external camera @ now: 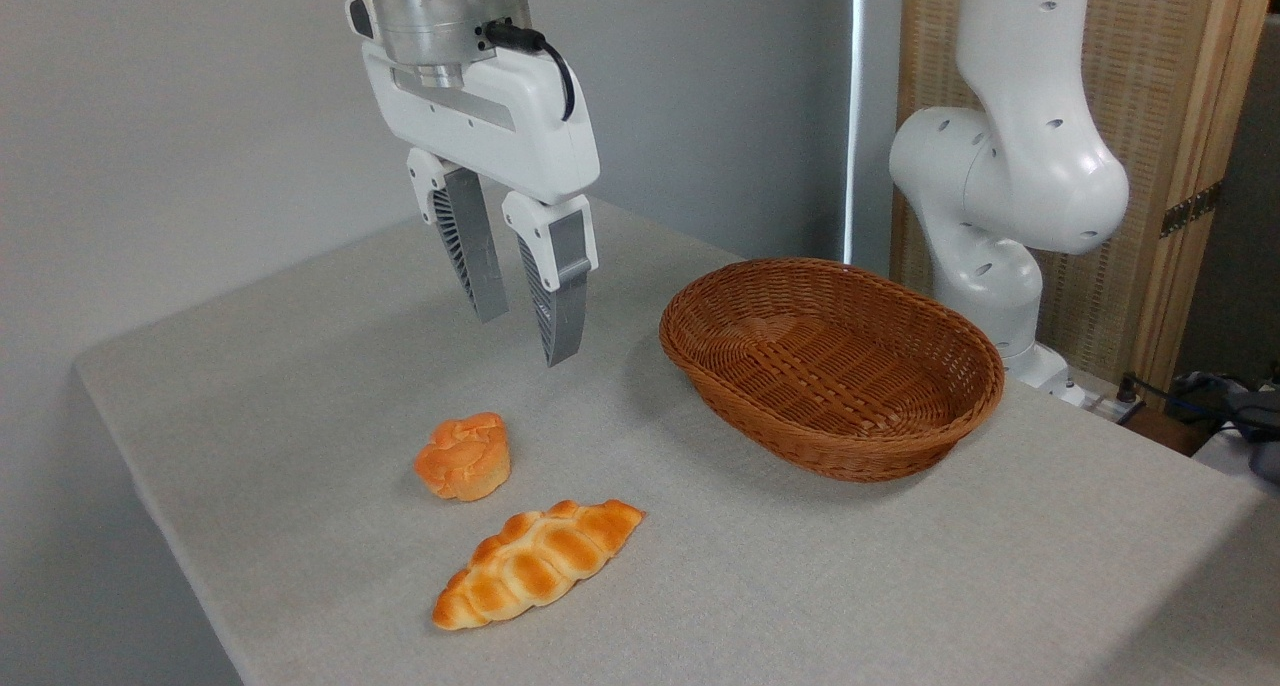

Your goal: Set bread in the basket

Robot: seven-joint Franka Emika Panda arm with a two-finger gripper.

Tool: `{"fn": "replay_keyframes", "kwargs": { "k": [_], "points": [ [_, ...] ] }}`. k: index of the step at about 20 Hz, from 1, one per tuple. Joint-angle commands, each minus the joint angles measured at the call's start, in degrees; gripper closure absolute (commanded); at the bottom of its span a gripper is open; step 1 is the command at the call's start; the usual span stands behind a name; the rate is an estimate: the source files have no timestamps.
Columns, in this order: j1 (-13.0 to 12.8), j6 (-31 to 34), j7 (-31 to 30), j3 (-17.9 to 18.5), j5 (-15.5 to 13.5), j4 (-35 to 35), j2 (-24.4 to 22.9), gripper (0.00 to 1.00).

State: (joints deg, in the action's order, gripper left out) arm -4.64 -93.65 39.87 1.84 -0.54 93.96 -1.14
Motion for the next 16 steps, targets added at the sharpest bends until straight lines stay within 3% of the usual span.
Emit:
{"fn": "replay_keyframes", "kwargs": {
  "k": [1,13,16],
  "points": [
    [0.07,0.75,0.2,0.26,-1.04,0.79,-1.23,0.0],
    [-0.63,0.05,0.9,-0.79,-1.39,1.05,-0.26,0.0],
    [-0.98,-2.41,0.91,-4.04,-1.48,1.05,2.37,0.0]
  ]
}}
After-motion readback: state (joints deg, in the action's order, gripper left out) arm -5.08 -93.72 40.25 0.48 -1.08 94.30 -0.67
